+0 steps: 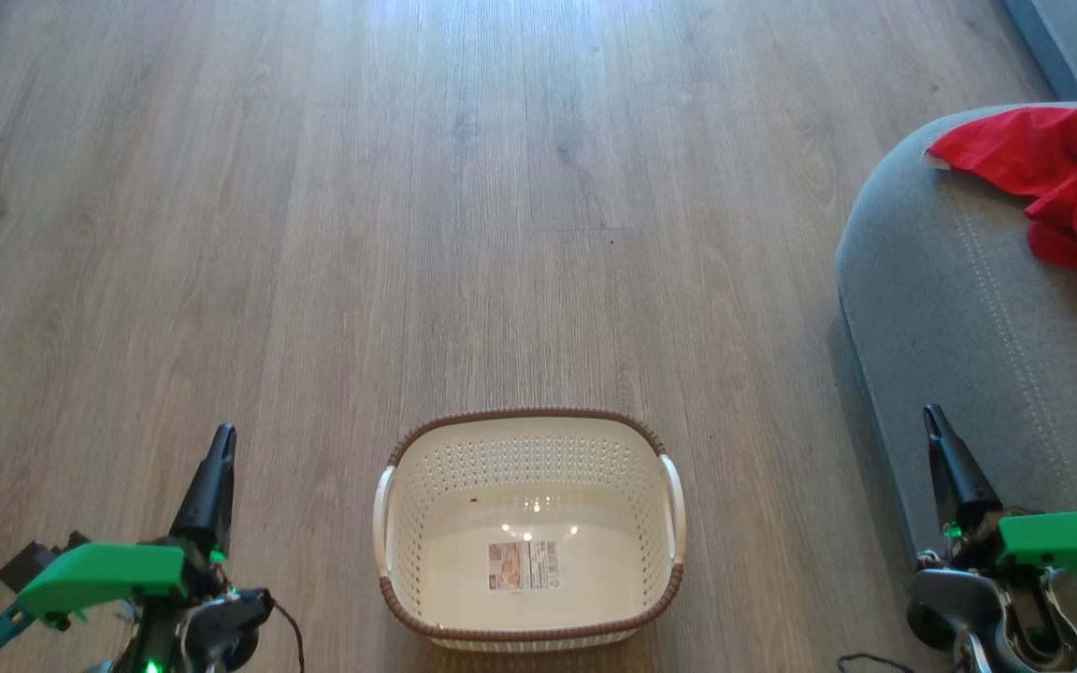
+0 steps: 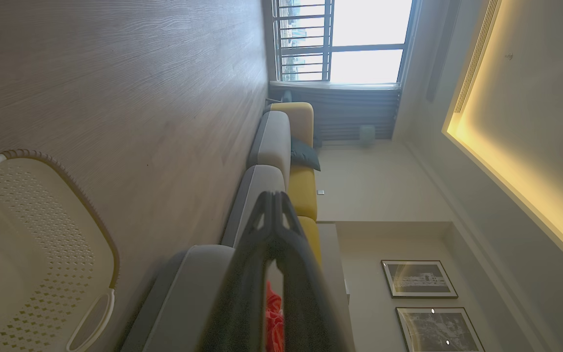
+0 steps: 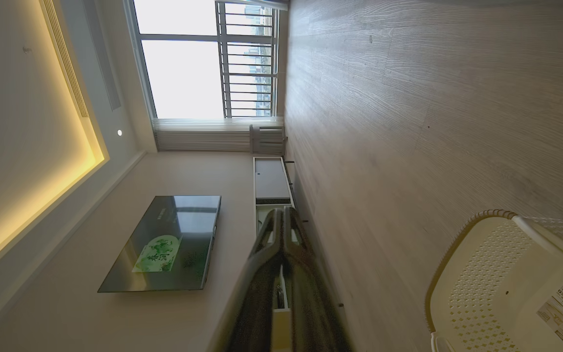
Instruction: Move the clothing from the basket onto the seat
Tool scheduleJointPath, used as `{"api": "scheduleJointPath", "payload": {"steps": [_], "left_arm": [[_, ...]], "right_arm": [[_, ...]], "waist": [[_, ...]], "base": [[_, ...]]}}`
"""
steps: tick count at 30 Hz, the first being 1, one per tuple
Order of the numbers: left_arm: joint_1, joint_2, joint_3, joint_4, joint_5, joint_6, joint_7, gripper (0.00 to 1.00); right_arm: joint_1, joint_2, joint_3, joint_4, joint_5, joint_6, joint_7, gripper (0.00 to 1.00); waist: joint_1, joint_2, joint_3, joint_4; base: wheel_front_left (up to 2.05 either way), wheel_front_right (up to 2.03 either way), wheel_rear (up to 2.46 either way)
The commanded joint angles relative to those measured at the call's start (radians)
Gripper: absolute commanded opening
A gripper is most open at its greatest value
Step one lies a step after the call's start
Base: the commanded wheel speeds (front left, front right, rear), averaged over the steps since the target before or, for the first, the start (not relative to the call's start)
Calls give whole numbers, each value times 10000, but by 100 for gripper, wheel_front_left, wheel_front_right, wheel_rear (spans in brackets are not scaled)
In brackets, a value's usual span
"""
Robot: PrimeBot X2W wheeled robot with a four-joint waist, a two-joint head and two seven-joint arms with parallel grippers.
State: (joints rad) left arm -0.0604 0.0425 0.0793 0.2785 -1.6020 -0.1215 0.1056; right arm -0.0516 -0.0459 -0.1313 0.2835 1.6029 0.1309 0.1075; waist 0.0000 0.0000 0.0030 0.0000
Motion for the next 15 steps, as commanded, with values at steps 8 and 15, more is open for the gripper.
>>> {"api": "scheduleJointPath", "payload": {"steps": [8, 15], "left_arm": [[-478, 77, 347, -331, -65, -92, 78, 0], [-478, 77, 347, -331, -65, -92, 78, 0]], "right_arm": [[-563, -43, 173, -387, 56, -2, 58, 0], [-563, -43, 173, -387, 56, -2, 58, 0]], "waist": [[0, 0, 1, 0], [0, 0, 1, 0]], "base": [[0, 0, 0], [0, 0, 0]]}}
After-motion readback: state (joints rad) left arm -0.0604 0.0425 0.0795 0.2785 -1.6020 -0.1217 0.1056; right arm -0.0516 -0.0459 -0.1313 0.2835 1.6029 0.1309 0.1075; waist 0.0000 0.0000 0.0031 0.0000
